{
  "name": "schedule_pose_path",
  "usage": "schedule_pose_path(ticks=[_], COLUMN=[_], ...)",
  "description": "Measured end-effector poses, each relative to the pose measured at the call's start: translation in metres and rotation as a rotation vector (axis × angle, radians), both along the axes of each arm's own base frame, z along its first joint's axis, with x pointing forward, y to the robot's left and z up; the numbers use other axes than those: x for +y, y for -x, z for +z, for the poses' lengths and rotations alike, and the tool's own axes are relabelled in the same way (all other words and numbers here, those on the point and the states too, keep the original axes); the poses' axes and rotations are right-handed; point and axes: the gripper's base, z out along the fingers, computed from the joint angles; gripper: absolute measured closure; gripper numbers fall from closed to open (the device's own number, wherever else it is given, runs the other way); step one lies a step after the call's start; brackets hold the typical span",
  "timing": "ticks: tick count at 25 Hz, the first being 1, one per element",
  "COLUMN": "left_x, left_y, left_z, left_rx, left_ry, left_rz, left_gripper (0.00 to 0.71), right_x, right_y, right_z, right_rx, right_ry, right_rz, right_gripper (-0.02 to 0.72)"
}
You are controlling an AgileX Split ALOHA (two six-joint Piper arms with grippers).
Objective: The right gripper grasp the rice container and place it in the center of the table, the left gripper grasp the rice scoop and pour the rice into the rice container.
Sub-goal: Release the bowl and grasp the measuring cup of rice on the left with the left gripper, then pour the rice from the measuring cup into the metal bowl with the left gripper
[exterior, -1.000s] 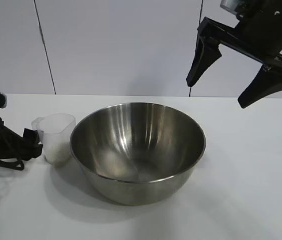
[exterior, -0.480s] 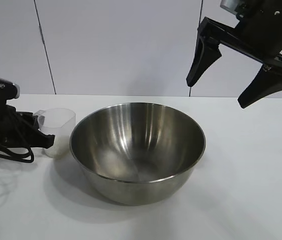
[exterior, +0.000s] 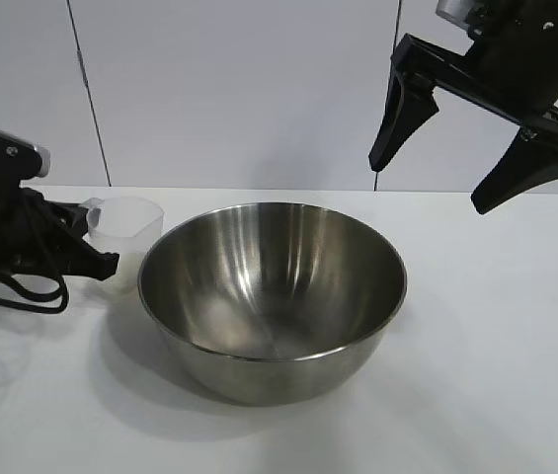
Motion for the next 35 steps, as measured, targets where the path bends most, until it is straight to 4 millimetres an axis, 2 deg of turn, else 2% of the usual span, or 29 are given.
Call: schedule_pose_path(ticks=[6,9,16,22,31,35], left_x=[0.002,-0.001,-0.012,-0.058,-0.095,-0.109], left_y=[-0.001,0.004,0.017,0.027,0.036,0.036], left_z=[0.042,0.07,0.112,0.119,0.122,0.113], left_rx=[-0.114,-0.177,-0.193,-0.21,-0.308,-0.344], left_ry=[0.03,-0.041,-0.217,-0.475,-0.809,-0.889], left_rz=[-0.054,-0.118,-0.2,-0.374,-0.551,-0.614], left_gripper=[0.697,0.697,0.697,0.697,0.697,0.697], right_x=[0.0,0.0,-0.001,-0.001,-0.001,-0.001], right_y=[0.0,0.0,0.0,0.0,0.0,0.0], right_z=[0.0,0.0,0.0,0.0,0.0,0.0], right_rx=[0.0,-0.001,-0.006,-0.006,-0.006,-0.006], right_ry=[0.0,0.005,0.016,0.016,0.015,0.014], right_rz=[0.0,0.002,0.004,0.004,0.004,0.004], right_gripper=[0.009,0.009,0.009,0.009,0.009,0.009])
